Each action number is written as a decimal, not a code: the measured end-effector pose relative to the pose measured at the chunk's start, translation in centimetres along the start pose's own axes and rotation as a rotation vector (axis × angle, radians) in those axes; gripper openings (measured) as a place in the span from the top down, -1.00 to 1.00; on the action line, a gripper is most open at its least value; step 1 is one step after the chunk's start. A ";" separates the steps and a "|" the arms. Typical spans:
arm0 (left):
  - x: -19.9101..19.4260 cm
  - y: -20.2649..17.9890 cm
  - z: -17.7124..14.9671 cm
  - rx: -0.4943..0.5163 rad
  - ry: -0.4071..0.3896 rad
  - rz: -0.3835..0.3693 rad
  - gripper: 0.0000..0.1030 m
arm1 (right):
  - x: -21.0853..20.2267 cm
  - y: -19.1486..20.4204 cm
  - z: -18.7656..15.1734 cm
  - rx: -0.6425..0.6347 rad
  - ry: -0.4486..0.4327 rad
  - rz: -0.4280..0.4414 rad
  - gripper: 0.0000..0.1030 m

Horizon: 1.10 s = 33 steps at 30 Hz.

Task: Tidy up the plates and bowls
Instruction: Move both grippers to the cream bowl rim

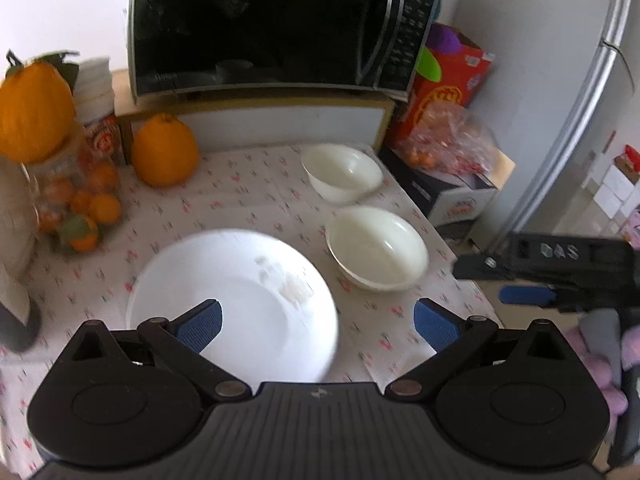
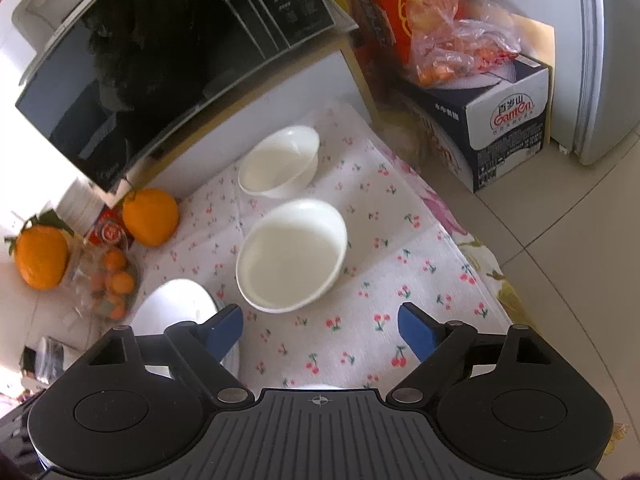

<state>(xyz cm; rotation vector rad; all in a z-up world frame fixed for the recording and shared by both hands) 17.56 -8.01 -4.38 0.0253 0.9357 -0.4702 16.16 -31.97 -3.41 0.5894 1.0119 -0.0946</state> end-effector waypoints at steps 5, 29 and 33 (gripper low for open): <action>0.9 1.9 2.4 -0.029 -0.034 0.031 -0.99 | 0.3 -0.2 0.9 0.023 -0.032 0.004 -0.69; 10.9 -0.7 4.1 0.048 0.078 -0.129 -0.12 | 8.6 -2.7 2.3 0.244 -0.022 -0.001 -0.63; 11.1 -0.6 4.0 0.019 0.097 -0.172 0.07 | 9.6 -3.1 2.0 0.294 -0.005 -0.003 -0.41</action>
Point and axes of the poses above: each gripper's, at about its wrist camera, not at the fingertips, and x roughly the way its jaws point, y to its left, z to its top, the point moved 7 cm from there along x, roughly the way its jaws point, and after that the axes turned 7 degrees about y, right-handed, at the moved point
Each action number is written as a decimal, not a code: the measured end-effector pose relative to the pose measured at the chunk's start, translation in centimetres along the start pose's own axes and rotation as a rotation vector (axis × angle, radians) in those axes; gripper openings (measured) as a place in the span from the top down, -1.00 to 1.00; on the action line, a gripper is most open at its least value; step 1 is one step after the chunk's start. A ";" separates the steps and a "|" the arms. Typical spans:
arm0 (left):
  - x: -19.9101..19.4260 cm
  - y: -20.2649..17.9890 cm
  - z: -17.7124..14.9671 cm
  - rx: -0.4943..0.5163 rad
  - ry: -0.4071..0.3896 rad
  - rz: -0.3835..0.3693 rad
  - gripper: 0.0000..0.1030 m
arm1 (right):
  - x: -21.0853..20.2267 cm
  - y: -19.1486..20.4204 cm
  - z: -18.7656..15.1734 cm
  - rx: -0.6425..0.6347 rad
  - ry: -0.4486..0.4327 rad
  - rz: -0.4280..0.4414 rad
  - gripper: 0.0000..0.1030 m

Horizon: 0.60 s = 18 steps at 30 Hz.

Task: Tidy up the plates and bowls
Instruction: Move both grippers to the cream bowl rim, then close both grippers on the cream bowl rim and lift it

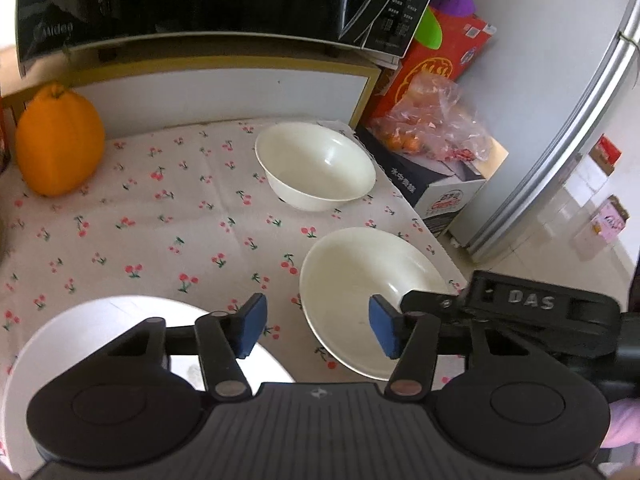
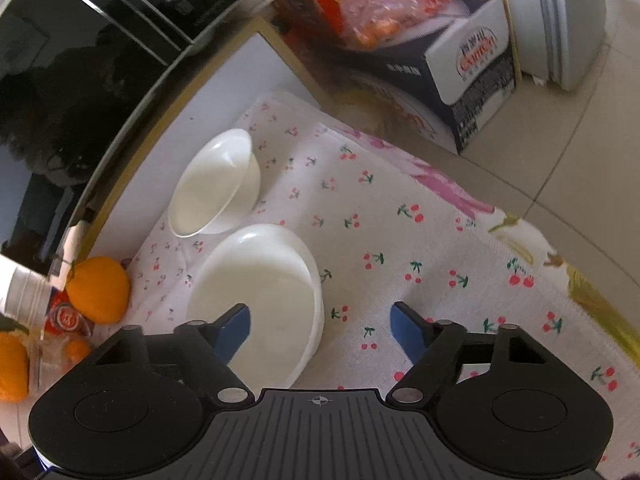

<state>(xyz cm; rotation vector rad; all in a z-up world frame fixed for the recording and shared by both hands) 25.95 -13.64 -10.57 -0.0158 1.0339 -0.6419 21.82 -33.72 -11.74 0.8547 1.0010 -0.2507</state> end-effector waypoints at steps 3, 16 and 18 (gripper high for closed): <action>0.1 0.0 -0.1 -0.021 0.010 -0.012 0.19 | 0.2 -0.1 -0.1 0.008 -0.004 -0.011 -0.25; 0.6 0.7 -0.2 -0.087 0.034 -0.046 0.80 | 0.9 0.7 -0.7 -0.016 0.031 0.008 0.69; 0.6 0.9 -0.3 -0.099 0.034 -0.050 0.83 | 0.8 0.7 -0.7 -0.009 0.035 0.015 0.70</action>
Point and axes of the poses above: each gripper's, at about its wrist camera, not at the fingertips, and x roughly the way its jaws point, y to its left, z to its top, the point moved 7 cm from there along x, roughly the way its jaws point, and after that the axes turned 7 degrees about y, right-handed, at the moved point
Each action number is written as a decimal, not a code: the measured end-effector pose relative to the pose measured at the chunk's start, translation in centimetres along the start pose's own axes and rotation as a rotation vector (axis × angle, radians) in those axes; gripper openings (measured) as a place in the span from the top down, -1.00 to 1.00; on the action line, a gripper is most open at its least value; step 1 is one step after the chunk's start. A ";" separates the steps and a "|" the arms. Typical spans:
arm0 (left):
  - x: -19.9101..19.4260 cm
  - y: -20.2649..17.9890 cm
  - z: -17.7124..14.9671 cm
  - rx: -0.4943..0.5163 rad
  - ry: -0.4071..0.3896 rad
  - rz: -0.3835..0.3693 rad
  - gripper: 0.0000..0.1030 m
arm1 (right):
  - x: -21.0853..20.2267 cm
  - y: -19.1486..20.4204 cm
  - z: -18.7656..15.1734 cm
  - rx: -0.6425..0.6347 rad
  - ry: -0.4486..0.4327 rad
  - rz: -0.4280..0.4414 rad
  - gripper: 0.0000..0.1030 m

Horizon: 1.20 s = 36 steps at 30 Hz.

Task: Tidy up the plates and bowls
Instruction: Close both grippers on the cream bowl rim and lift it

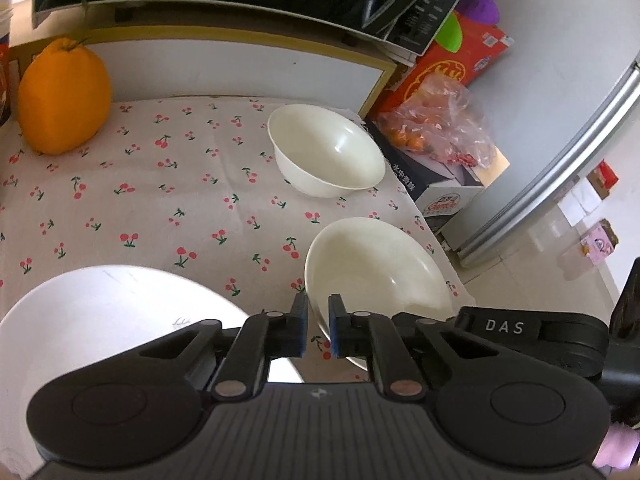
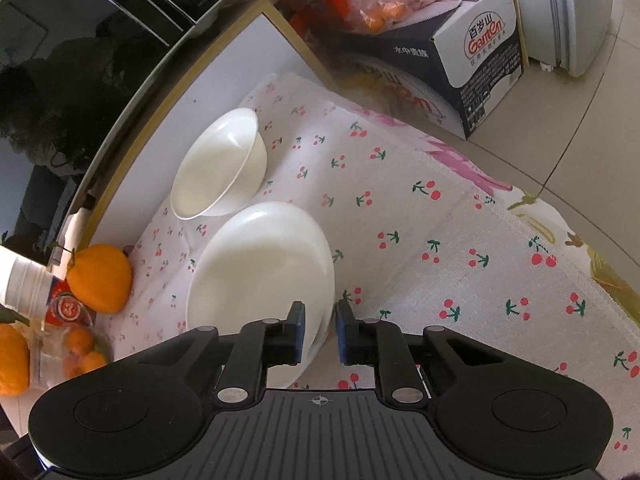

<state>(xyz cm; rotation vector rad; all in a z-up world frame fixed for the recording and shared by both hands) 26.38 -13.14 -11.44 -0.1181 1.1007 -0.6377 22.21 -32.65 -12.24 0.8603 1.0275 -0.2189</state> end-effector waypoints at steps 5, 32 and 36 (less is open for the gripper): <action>-0.3 -0.1 0.1 -0.006 -0.010 -0.002 0.84 | -0.5 0.2 0.1 0.000 -0.006 0.011 0.71; -4.0 -1.2 -0.3 -0.006 -0.059 -0.005 0.84 | -4.9 1.6 -0.1 -0.020 -0.003 0.090 0.68; -4.9 -1.3 -0.7 -0.010 -0.065 -0.006 0.84 | -5.6 2.0 -0.5 -0.028 0.003 0.103 0.68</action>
Point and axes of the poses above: each gripper's, at about its wrist camera, not at the fingertips, and x roughly the way its jaws point, y to its left, z to its top, the point moved 7 cm from there along x, roughly the way its jaws point, and after that the axes turned 7 degrees about y, right-handed, at the moved point
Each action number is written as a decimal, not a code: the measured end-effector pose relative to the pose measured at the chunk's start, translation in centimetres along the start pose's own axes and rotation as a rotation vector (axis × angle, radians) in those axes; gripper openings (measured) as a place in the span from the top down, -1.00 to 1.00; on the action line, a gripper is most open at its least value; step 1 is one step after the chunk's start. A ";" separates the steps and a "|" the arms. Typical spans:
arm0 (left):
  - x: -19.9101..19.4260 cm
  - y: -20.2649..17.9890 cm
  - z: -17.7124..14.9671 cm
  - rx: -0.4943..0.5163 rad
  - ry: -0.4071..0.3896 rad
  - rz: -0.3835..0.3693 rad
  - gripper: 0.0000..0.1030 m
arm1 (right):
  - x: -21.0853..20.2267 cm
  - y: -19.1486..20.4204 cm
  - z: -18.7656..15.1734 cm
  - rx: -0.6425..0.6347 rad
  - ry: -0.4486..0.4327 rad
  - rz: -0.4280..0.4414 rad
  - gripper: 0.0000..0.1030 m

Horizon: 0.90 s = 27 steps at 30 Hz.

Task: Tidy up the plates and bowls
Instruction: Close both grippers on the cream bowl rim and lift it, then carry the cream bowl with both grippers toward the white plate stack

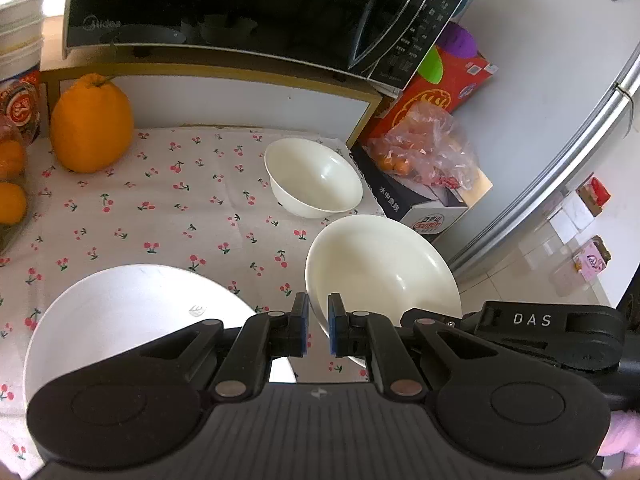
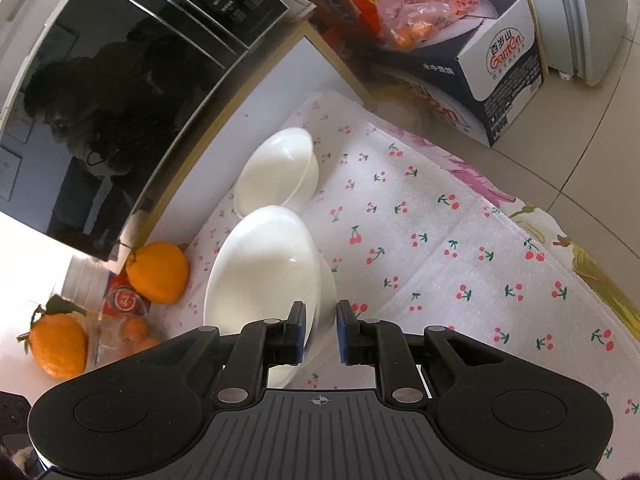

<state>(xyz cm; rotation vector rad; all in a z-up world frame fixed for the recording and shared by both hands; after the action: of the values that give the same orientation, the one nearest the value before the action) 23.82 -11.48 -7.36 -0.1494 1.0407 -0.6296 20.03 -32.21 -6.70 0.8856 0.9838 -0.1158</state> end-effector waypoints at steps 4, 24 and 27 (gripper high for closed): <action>-1.0 -0.3 -0.4 0.017 -0.011 0.023 0.83 | -0.6 0.5 -0.3 -0.004 0.006 0.018 0.68; -4.1 -0.6 -3.2 0.039 -0.021 0.082 0.82 | -4.0 2.4 -2.6 -0.094 0.023 0.062 0.68; -4.7 -0.6 -3.9 0.041 -0.018 0.080 0.81 | -4.5 2.6 -3.0 -0.107 0.026 0.067 0.67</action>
<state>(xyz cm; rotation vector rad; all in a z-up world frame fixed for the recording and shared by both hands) 18.69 -8.65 -5.54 -0.0776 1.0109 -0.5760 16.61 -29.72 -2.42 0.8232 0.9747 0.0057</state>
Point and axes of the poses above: each gripper's, at about its wrist camera, not at the fingertips, and x roughly the way its jaws point, y to its left, z to its top, the point moved 7 cm from there along x, roughly the way its jaws point, and after that the axes turned 7 degrees about y, right-handed, at the moved point
